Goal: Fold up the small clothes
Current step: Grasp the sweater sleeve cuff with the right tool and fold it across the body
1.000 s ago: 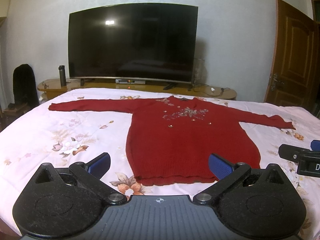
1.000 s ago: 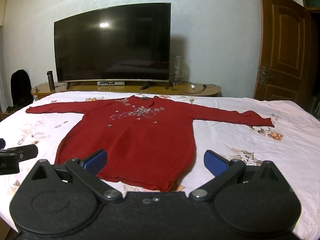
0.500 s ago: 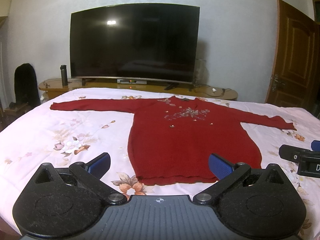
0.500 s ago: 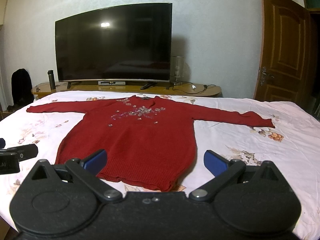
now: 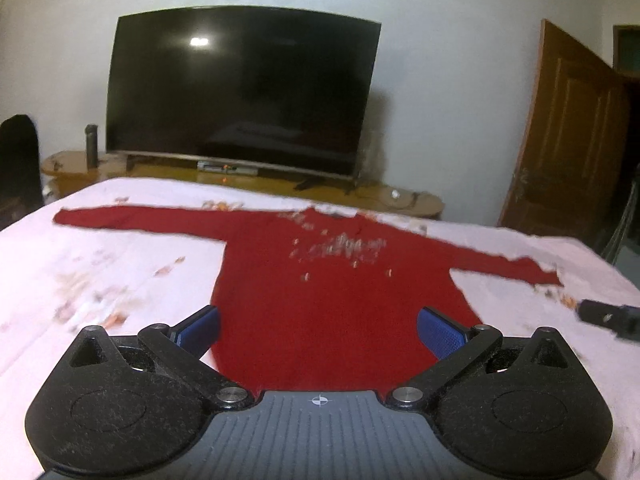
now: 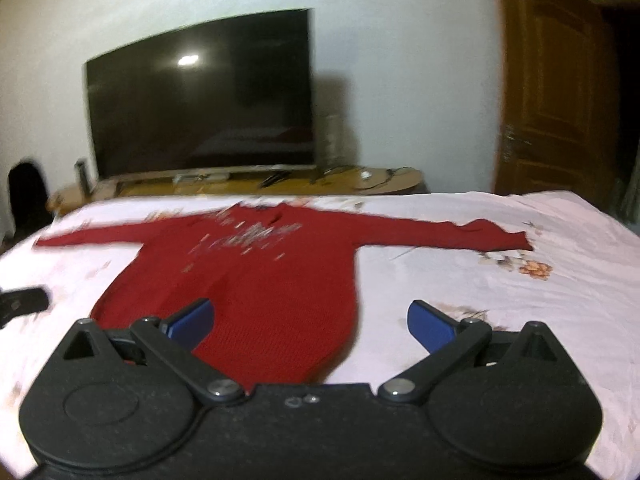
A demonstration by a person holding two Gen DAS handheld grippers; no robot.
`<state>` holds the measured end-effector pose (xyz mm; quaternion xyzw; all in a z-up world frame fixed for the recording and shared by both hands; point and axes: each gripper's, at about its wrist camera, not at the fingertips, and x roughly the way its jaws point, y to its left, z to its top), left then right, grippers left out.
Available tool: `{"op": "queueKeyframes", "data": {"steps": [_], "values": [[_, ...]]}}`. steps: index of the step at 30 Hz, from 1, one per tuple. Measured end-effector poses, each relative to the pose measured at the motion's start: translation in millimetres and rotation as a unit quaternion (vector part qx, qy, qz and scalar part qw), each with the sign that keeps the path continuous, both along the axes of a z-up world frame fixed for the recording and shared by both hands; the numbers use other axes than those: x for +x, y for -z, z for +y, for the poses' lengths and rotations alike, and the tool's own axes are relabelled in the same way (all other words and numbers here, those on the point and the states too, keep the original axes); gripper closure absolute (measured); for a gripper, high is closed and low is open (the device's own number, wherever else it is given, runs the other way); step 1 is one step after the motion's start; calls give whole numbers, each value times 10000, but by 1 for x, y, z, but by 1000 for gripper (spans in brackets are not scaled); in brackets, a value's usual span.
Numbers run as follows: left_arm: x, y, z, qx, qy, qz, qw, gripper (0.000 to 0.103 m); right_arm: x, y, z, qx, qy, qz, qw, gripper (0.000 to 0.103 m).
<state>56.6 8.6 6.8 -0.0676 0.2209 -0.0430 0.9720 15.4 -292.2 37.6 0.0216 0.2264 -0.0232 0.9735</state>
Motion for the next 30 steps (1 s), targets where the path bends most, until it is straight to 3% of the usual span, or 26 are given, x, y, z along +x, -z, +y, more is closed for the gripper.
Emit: {"op": "queueKeyframes", "data": {"steps": [5,8,9,12,15,17,20,23,27,29,30], "values": [[66,0,-4,50,-95,-163,9998,0,56,-7,-89,508,707,-306,9957,4],[118,11,-9,-82,-165,72,9998,0,99,0,-149,902,1114,-363,9890,25],[135,16,-12,-141,-192,158,9996,0,116,5,-169,977,1277,-331,9864,36],[185,34,-29,-77,-170,352,9992,0,163,26,-223,1242,1636,-248,9784,46],[222,50,-45,140,-266,512,9982,0,208,57,-278,1794,1982,-139,9635,54],[241,59,-50,179,-359,670,9969,0,237,84,-321,2304,2243,-23,9469,60],[259,72,-49,257,-476,919,9943,0,268,124,-371,2977,2615,184,9180,61],[266,86,-43,287,-535,1170,9913,0,281,153,-397,3524,2786,260,8930,62],[273,99,-36,264,-639,1377,9881,0,290,165,-411,3883,2742,44,8798,64],[276,101,-33,222,-659,1420,9874,0,297,168,-418,3983,2769,12,8745,77],[279,101,-32,212,-662,1407,9876,0,300,170,-421,3989,2813,41,8728,93]]}}
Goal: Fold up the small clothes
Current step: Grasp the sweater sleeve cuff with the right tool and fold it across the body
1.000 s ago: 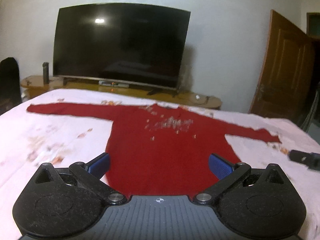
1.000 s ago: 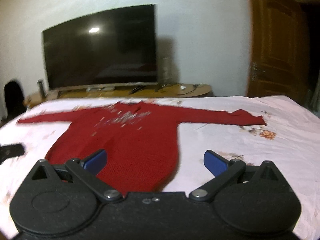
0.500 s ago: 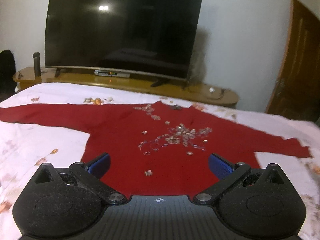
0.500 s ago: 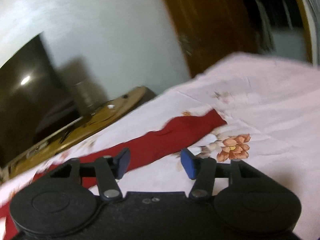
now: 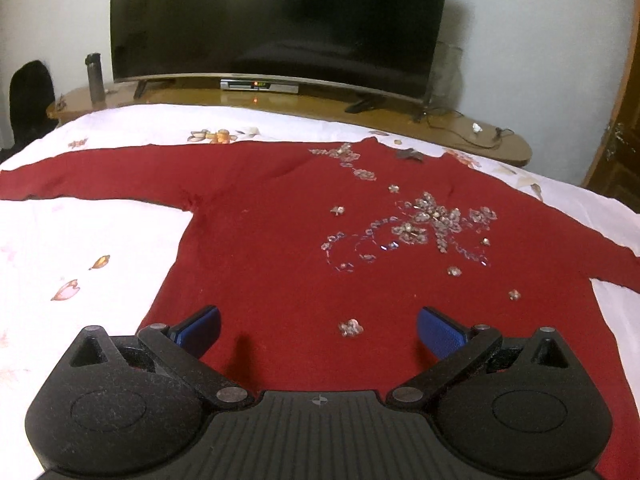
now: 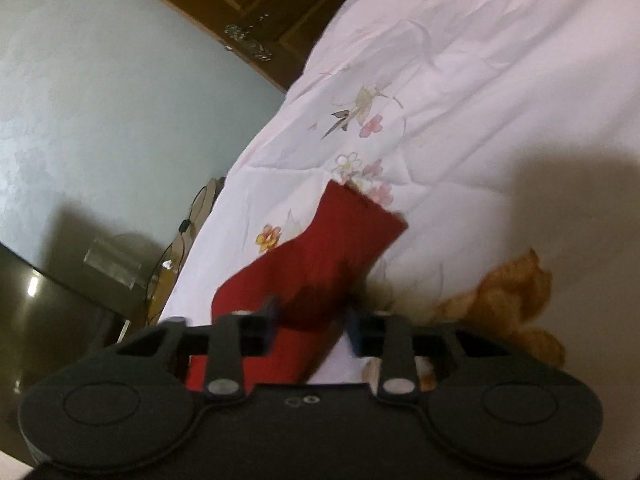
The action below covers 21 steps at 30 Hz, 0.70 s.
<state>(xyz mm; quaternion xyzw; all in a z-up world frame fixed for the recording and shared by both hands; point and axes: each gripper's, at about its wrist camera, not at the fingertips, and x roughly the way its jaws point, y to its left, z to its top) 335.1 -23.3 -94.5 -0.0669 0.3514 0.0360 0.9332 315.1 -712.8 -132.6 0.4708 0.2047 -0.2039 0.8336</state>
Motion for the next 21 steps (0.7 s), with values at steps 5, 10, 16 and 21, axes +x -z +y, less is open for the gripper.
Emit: {"op": "queueKeyframes", "data": {"steps": [5,10,16,21], "values": [[7,-6,16,-53,-14,-226,9997,0,4,-16,14,-605,131,173,9979,96],[18,-1,53,-643,-316,-293,9970,0,25,-81,96,-1989,-563,15,9784,96],[18,0,102,-832,-465,-332,9949,0,74,-136,271,-2834,-2113,-475,9342,96],[6,4,146,-850,-642,-305,9938,0,114,-117,405,-2838,-3198,-389,9032,96]]}}
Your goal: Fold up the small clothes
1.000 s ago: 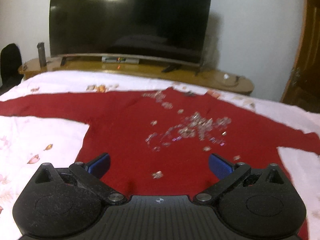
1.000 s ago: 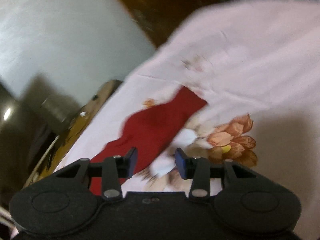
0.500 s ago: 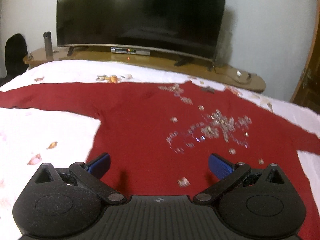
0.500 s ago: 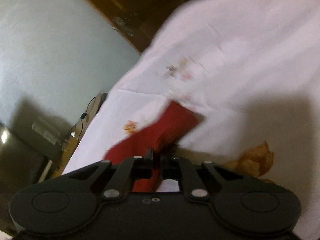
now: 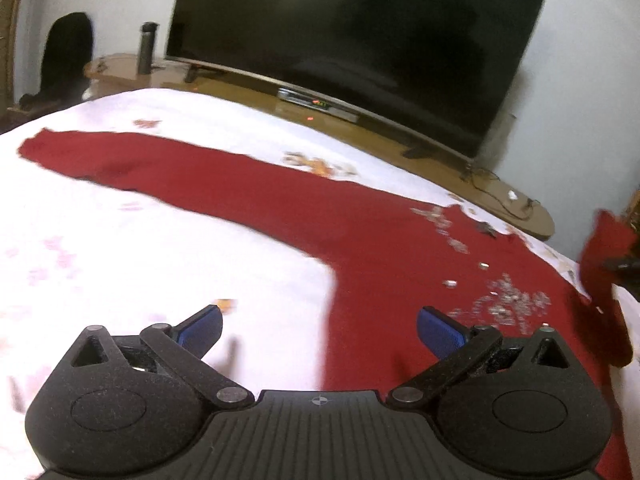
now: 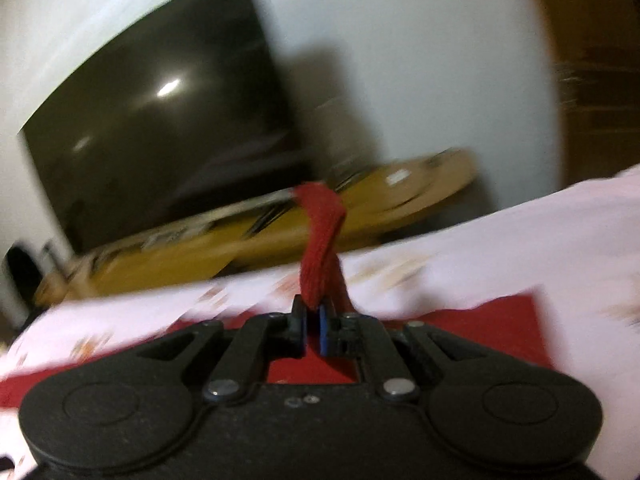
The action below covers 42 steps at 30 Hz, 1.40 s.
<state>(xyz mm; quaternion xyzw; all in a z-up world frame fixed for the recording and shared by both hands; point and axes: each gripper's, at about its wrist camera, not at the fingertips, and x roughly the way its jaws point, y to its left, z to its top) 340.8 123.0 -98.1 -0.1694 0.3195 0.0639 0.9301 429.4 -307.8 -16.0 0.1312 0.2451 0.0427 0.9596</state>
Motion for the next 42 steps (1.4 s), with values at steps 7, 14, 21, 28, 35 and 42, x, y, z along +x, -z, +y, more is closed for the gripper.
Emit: {"op": "queueKeyframes", "data": {"steps": [7,14,21,28,35,42], "values": [[7,0,24,-334,92,-126,9993,0,20,73,141,-896,-1129,1022,9843,76],[90,3,-35,-1525,1368,-188,9786,52,-46,40,80,-741,-492,293,9956,44],[188,36,-116,-1613,1827,781,9667,50,-87,48,-3,-350,481,616,9963,45],[215,45,-144,-1201,1900,850,9707,100,-96,70,-56,-290,992,657,9925,50],[196,-5,-121,-1193,2093,50,9705,100,-57,93,-103,885,1190,971,9842,55],[190,-14,-51,-846,1709,89,9816,100,-40,97,-87,664,1007,1116,9864,54]]}}
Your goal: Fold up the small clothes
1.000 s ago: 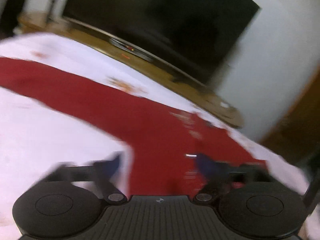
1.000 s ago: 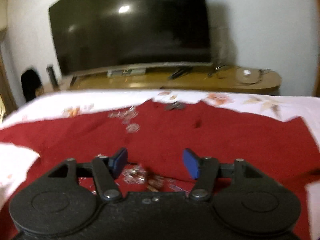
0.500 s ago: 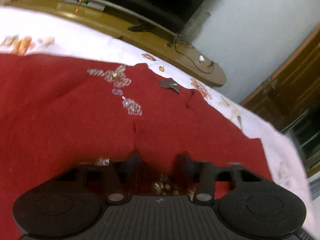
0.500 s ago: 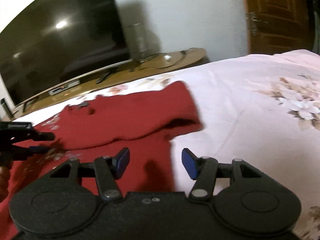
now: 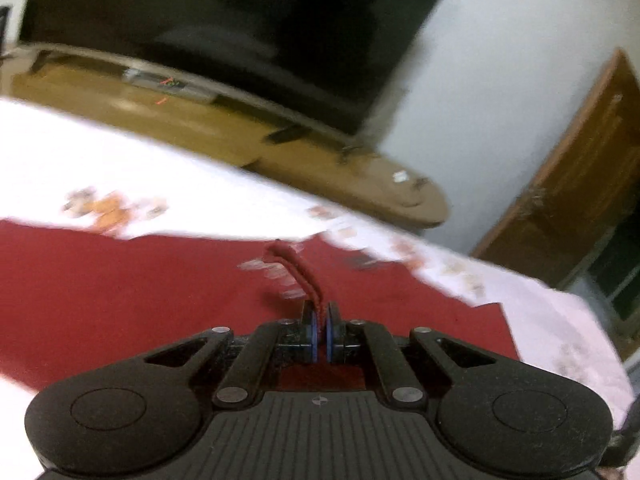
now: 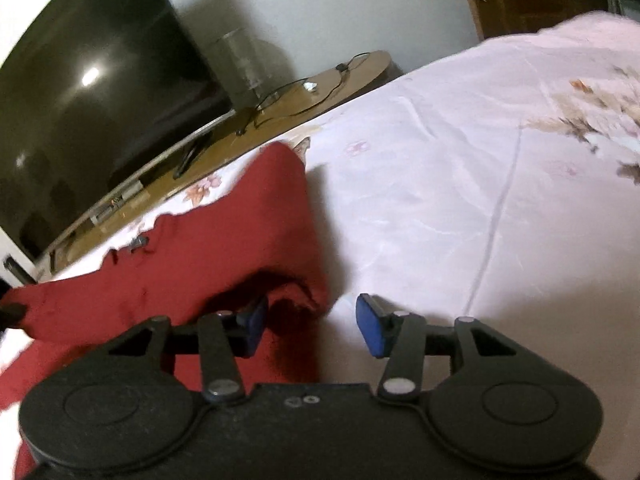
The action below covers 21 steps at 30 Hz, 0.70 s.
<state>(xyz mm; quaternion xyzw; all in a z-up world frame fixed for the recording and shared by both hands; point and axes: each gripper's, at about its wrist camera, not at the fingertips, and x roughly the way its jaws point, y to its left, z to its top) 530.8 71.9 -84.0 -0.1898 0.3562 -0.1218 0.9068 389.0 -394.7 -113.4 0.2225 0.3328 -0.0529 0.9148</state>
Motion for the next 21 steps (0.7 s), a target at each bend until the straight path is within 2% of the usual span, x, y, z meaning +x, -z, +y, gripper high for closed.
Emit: {"op": "queueKeyframes", "data": {"steps": [3,5,7,9,12,14,15,16,17,18,19,20,21], "values": [[3,27,19,132,-143,433,9989,100,5,-1,10,-340,-127,42,9993,55],[4,42,23,158,-187,598,9979,99,7,-2,14,-564,-177,63,9982,62],[4,49,23,103,-224,583,9980,99,7,-1,17,-746,-188,76,9970,86],[2,41,22,74,-270,373,9989,100,6,0,15,-674,-283,29,9973,95],[1,29,20,215,-264,107,9994,100,-2,-8,18,-893,-272,-144,9955,96],[5,40,17,499,-193,411,9977,99,-6,-11,22,-1140,-270,-224,9929,96],[7,48,17,628,-159,538,9964,99,-4,-8,25,-1247,-261,-116,9918,96],[5,50,17,634,-134,441,9969,99,0,-1,26,-1284,-273,73,9913,96],[3,48,17,655,-113,417,9969,99,0,1,27,-1309,-306,82,9909,94],[1,45,20,622,-140,394,9972,99,1,-1,26,-1302,-378,111,9907,88],[-2,42,24,604,-201,337,9974,98,1,-6,24,-1181,-453,107,9919,72],[-6,38,27,657,-292,219,9972,81,-4,-12,19,-1043,-483,-61,9934,65],[-8,34,28,708,-342,60,9969,41,-12,-20,15,-1023,-474,-376,9929,56]]}}
